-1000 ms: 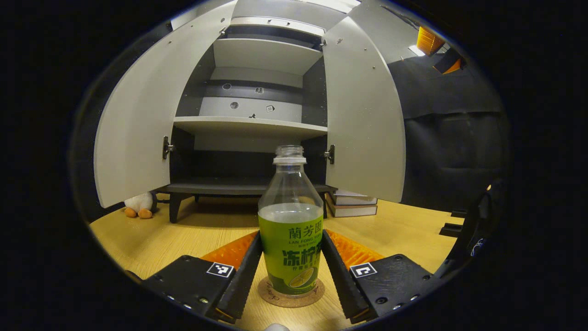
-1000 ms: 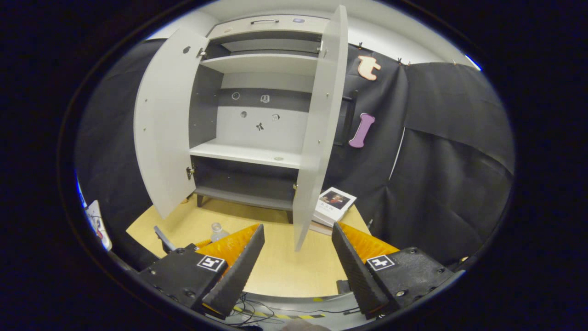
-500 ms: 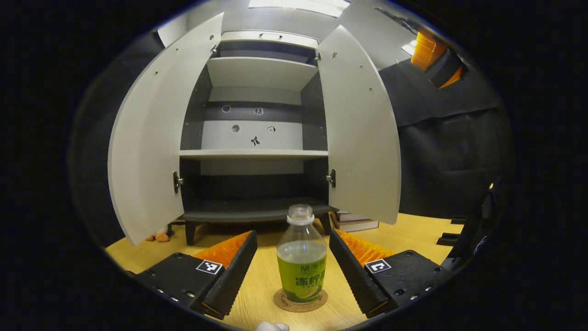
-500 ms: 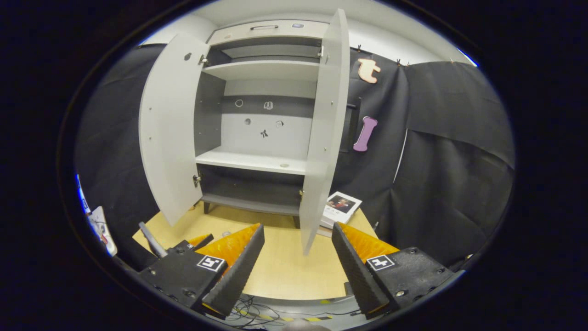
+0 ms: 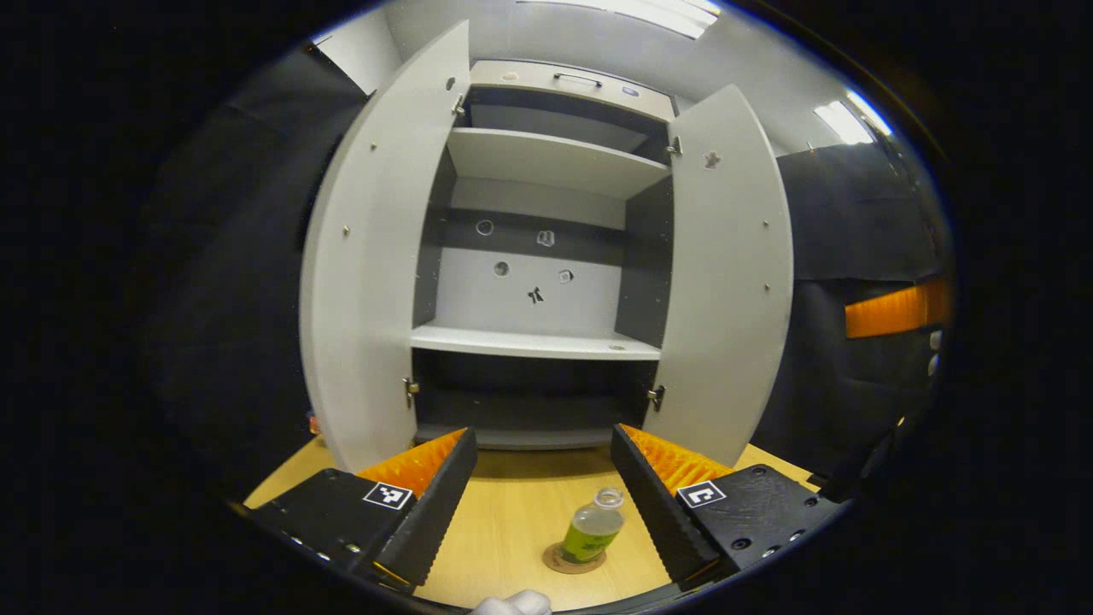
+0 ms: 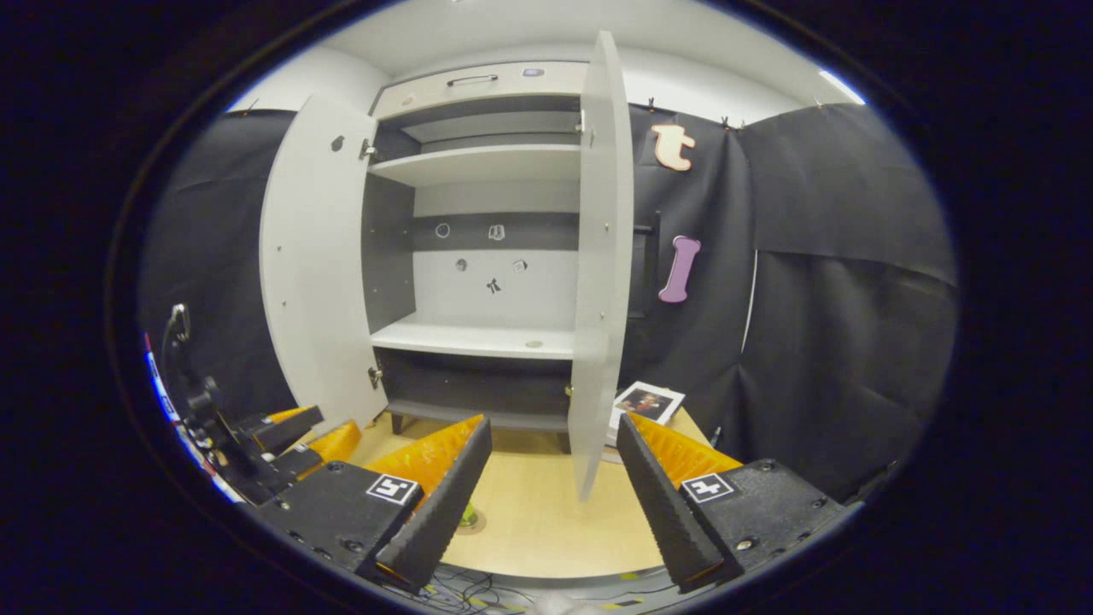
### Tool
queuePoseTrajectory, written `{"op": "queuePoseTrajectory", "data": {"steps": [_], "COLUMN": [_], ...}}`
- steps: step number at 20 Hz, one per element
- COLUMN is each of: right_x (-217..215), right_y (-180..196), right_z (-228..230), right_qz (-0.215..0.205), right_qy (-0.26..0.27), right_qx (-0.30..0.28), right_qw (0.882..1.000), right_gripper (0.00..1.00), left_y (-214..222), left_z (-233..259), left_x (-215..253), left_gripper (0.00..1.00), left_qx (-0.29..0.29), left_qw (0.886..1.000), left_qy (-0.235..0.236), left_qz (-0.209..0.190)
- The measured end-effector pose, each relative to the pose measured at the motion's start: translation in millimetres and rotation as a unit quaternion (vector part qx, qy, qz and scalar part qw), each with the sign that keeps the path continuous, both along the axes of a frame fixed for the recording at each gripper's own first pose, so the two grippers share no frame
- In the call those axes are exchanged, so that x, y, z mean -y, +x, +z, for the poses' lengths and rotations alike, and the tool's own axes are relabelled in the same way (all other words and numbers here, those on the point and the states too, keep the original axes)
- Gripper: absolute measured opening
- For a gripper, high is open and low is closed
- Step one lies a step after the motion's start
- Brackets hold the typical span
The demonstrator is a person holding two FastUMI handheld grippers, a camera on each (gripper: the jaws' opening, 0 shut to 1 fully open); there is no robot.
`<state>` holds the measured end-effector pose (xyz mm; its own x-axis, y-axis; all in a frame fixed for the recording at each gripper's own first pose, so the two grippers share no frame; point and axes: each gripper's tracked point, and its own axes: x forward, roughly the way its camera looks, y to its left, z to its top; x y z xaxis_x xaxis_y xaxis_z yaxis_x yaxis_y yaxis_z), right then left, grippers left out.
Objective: Grasp the bottle in the cabinet with the left hand and place it on the coaster, then close the right door with the right hand and the left door with the left hand.
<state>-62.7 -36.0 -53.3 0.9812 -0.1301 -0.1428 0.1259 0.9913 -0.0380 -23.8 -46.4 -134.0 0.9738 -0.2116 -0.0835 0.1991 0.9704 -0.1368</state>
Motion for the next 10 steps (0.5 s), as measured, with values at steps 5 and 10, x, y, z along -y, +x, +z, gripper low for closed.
{"op": "queuePoseTrajectory", "data": {"steps": [5, 10], "right_x": [34.0, 95.6], "right_y": [15.0, 40.2], "right_z": [21.5, 50.8], "right_qz": [-0.016, -0.045], "right_qy": [0.015, 0.016], "right_qx": [0.034, 0.061], "right_qw": [0.999, 0.997], "right_gripper": [0.97, 0.99], "left_y": [-14.4, -37.9], "left_z": [63.9, 87.5], "left_x": [-74.6, -97.9], "left_gripper": [0.95, 0.95], "left_qx": [0.025, 0.025], "left_qw": [0.997, 0.992], "left_qy": [0.026, 0.045], "left_qz": [0.072, 0.119]}}
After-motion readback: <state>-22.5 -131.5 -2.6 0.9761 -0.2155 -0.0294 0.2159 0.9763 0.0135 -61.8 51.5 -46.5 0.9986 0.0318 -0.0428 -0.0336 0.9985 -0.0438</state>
